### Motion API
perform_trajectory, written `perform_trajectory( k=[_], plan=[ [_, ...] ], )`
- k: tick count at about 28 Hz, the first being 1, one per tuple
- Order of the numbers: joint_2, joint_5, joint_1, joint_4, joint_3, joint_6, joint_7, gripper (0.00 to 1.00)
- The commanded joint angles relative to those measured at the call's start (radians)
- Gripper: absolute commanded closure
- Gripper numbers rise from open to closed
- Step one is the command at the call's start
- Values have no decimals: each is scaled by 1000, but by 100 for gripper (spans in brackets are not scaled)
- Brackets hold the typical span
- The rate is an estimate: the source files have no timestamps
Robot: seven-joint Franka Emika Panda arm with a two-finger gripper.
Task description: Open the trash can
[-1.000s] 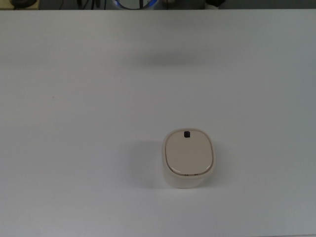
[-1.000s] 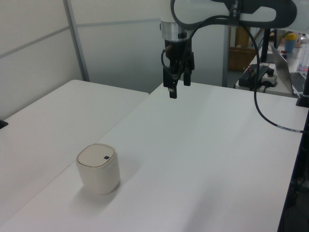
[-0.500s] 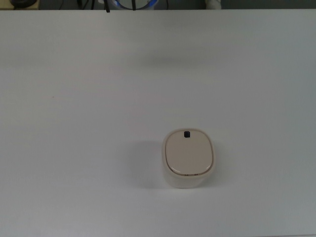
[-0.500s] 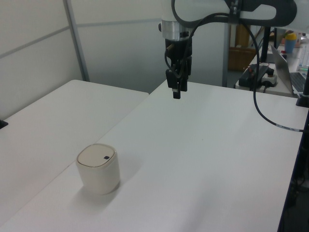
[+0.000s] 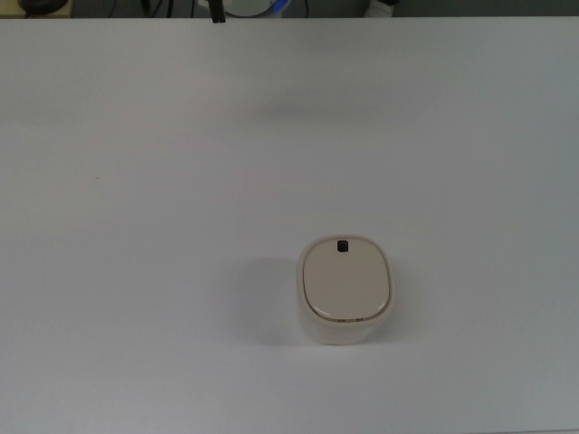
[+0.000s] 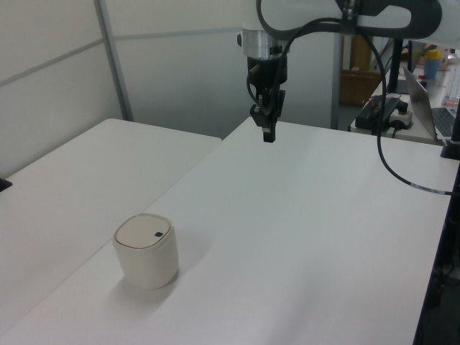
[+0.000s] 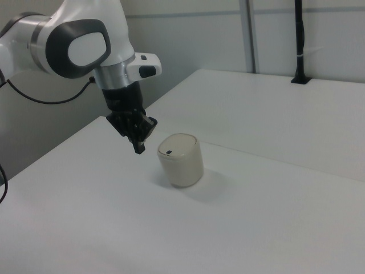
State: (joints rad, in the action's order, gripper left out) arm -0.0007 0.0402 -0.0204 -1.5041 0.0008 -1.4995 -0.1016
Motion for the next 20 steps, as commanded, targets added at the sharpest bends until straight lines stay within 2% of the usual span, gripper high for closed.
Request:
perform_trajectory(
  k=[1, 5, 14, 16, 20],
  plan=[
    [-5, 23, -4, -2, -4, 8, -27, 100],
    [18, 24, -3, -2, 2, -24, -27, 100],
    [129, 15, 16, 1, 19, -186, -30, 100],
    [155, 12, 29, -1, 34, -256, -29, 100],
    [197, 15, 45, -1, 39, -352, -26, 100]
  ],
)
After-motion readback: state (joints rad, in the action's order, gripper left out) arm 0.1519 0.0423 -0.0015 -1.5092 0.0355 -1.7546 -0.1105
